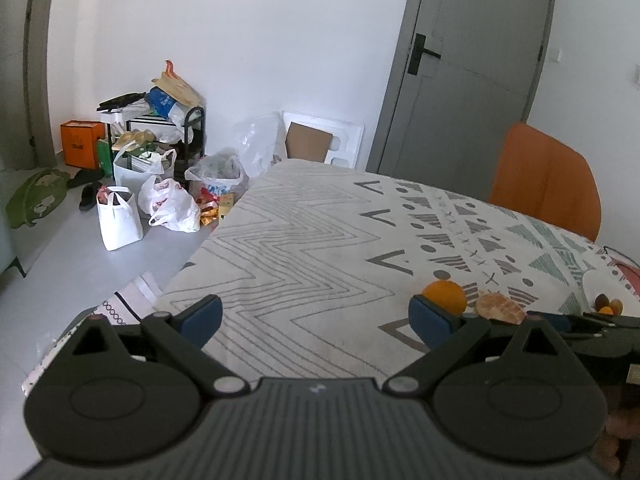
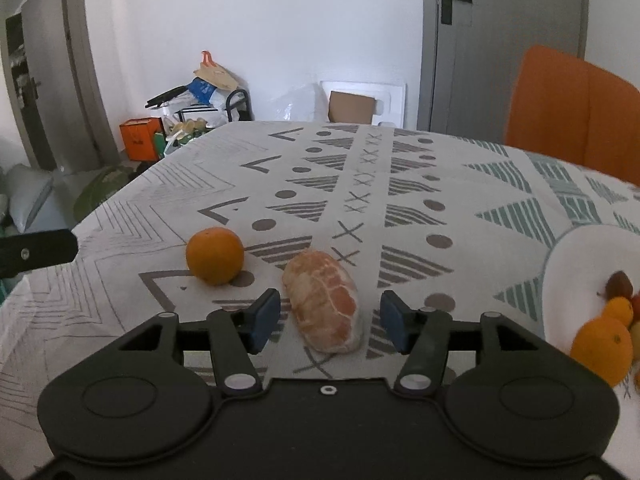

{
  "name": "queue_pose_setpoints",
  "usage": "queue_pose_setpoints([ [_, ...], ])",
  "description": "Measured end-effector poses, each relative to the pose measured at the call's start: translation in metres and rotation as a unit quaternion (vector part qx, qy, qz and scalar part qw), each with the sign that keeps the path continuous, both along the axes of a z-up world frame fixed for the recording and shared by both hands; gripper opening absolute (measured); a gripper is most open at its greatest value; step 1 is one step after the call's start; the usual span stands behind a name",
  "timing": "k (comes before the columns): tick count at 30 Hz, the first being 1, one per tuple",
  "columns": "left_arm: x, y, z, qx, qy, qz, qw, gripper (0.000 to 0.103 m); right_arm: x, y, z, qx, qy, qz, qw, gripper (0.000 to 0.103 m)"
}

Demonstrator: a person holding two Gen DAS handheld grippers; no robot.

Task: Organize fruits
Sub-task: 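Close the right tool on the second peeled tangerine half, then grasp the last large orange with the left tool while the right tool holds the peeled tangerine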

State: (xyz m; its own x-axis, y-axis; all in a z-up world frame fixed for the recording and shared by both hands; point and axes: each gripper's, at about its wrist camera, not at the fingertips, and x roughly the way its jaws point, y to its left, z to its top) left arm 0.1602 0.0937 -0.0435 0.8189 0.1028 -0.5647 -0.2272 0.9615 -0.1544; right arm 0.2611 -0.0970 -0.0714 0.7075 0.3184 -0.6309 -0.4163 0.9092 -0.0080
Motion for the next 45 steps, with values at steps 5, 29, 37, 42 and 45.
queue_pose_setpoints([
  [5, 0.017, -0.013, -0.004, 0.006, 0.012, -0.02, 0.9997, 0.098, -0.009, -0.005, 0.001, -0.005, -0.013, 0.016, 1.0, 0.031],
  [29, 0.068, -0.072, -0.014, 0.019, 0.014, -0.096, 0.9951, 0.09, -0.025, -0.099, 0.038, 0.11, -0.019, -0.068, 0.991, 0.03],
  [37, 0.079, -0.074, -0.03, 0.0, 0.04, -0.087, 0.9954, 0.037, -0.028, -0.122, 0.043, 0.116, -0.035, -0.1, 0.988, 0.03],
  [42, 0.073, -0.08, -0.022, 0.0, 0.026, -0.088, 0.9958, 0.037, -0.03, -0.139, 0.042, 0.118, -0.037, -0.121, 0.985, 0.03],
  [45, 0.069, -0.086, -0.014, -0.001, 0.016, -0.096, 0.9952, 0.037, -0.034, -0.15, 0.043, 0.123, -0.041, -0.132, 0.983, 0.03],
])
